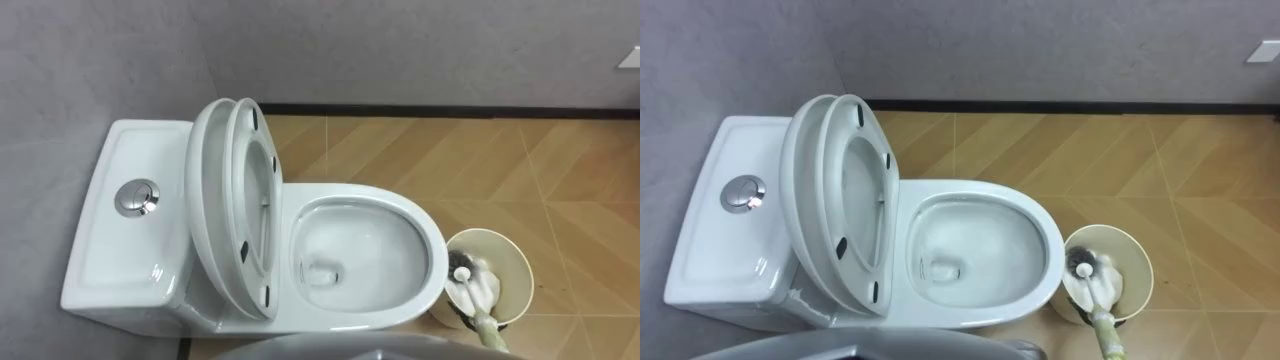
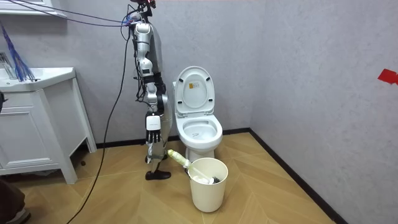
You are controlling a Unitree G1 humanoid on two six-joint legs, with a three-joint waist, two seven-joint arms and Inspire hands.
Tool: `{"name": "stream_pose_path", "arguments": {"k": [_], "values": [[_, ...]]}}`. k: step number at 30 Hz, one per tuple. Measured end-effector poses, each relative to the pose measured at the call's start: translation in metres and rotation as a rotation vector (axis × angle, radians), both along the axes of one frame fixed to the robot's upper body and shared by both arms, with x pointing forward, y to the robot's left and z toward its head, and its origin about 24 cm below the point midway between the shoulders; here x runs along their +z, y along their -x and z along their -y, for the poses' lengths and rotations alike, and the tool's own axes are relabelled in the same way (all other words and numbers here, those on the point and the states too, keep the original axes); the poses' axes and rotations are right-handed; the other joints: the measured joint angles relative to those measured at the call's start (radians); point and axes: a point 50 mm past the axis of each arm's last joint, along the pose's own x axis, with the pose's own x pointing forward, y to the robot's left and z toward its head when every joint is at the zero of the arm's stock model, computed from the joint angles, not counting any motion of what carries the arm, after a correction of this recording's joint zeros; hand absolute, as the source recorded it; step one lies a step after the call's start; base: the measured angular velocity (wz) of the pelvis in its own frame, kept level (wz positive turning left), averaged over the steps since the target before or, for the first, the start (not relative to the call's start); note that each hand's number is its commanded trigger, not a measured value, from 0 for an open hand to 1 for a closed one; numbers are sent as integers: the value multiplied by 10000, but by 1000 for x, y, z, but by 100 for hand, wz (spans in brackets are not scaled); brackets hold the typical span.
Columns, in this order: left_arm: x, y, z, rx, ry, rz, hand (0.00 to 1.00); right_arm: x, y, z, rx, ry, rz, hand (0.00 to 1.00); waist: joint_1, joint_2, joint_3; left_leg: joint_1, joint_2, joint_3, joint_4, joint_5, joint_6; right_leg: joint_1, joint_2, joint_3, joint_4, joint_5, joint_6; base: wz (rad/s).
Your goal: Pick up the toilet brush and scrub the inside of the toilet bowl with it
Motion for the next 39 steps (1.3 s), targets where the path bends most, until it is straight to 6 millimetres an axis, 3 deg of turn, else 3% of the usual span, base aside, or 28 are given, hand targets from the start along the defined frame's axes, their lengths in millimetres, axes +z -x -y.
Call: {"name": "stream_pose_path", "arguments": {"k": [17, 29, 39], "values": [[1, 0, -2, 29, -335, 220, 0, 0, -4, 2, 86, 420, 279, 0, 35, 6, 10, -10, -2, 36, -4, 0, 0, 3, 7, 14, -14, 2, -1, 0], [2, -3, -5, 11, -828, 633, 0, 3, -13, 10, -73, 1775, 1049, 0, 10, 180, 4, -3, 24, 63, -96, 0, 0, 1, 49, 52, -26, 13, -15, 0], [2, -6, -6, 4, -770, 871, 0, 9, -35, 24, -1945, 3411, 2785, 0, -213, 255, 1, -4, 30, 76, -89, 0, 0, -35, 52, 58, -18, 13, -16, -1]]}}
